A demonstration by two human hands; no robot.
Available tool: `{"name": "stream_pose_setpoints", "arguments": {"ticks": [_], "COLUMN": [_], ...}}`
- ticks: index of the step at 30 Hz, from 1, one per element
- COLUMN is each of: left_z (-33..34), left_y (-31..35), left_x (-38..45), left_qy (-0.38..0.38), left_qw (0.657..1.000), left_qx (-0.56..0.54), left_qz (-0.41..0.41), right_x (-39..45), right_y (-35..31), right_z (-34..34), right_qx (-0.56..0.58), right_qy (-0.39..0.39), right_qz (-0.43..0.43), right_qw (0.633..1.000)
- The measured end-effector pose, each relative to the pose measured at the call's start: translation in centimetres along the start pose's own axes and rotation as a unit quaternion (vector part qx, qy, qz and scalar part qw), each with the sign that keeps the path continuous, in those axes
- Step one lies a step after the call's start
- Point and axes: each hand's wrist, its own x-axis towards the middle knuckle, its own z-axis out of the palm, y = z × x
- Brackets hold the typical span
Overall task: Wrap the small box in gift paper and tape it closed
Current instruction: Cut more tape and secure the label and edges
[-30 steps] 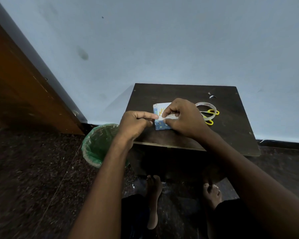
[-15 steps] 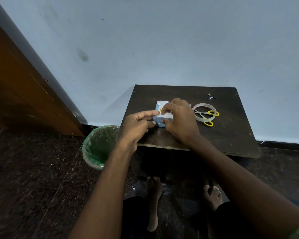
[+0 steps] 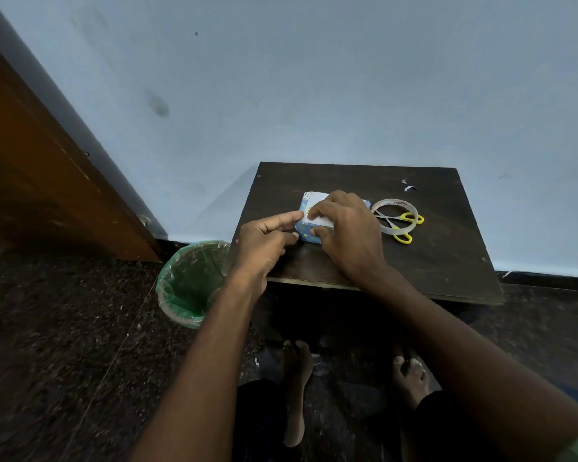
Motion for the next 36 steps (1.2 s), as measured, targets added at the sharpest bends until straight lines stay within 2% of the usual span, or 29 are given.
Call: {"name": "stream_pose_setpoints", "arguments": {"ticks": [12,22,28,36], "left_z": [-0.16,0.14,0.24,0.26], "left_y": [-0.1,0.19,-0.02,-0.56], "left_x": [0.37,0.05,0.13,0.91], "left_qy": [0.008,-0.001,0.009,0.083], "left_qw": [1.0,1.0,1.0,0.988], "left_qx": [-0.01,-0.015,0.014,0.118], "left_qz": [-0.025,-0.016,0.008,0.052], "right_x": [0.01,-0.12,-0.01,-0.01], "right_y": [-0.25,-0.18,0.15,0.05], "right_z": [-0.18,-0.29,-0.33,-0.42], "right_qx": [-0.018,-0.043,-0.039,-0.041], "right_qy": [0.004,0.004,-0.009,-0.011], "right_qz": [0.004,-0.036,-0.043,-0.053], "right_qw": [1.0,0.998,0.998,0.998]}}
